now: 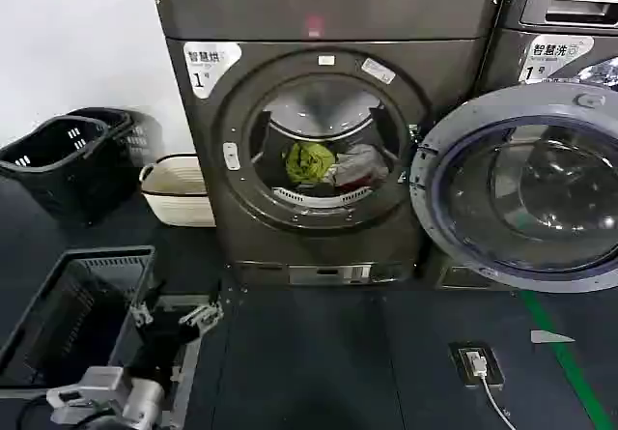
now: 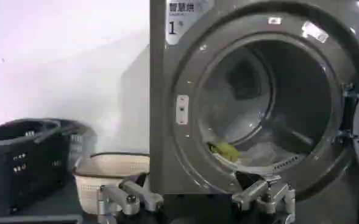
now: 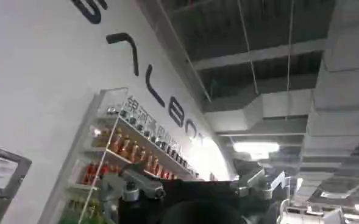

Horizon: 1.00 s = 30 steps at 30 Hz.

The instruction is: Grasp the clothes from the dryer.

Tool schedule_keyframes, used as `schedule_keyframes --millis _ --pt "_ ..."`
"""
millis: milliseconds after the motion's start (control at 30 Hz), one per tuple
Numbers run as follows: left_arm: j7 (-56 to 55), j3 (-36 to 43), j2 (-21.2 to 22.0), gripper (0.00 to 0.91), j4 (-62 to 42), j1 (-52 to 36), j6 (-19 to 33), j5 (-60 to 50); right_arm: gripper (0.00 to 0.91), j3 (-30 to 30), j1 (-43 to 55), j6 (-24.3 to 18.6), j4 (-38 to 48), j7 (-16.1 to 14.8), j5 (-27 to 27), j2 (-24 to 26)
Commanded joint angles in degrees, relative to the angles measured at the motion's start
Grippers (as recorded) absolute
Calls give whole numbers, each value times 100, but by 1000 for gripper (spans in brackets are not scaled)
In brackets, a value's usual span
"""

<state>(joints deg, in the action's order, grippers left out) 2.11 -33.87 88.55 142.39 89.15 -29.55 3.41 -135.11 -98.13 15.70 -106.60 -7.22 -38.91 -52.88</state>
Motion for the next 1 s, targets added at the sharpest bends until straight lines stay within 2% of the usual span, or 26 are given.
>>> schedule_keyframes --millis 33,167,1000 --pt "-35 -6 -6 907 -2 2 51 -30 907 23 -7 77 -86 -85 -138 -2" --pt "-27 -18 -6 907 35 16 54 -38 907 74 -9 -366 93 -224 6 -28" --pt "26 -130 23 907 89 -1 39 42 907 118 42 -318 60 -272 10 -30"
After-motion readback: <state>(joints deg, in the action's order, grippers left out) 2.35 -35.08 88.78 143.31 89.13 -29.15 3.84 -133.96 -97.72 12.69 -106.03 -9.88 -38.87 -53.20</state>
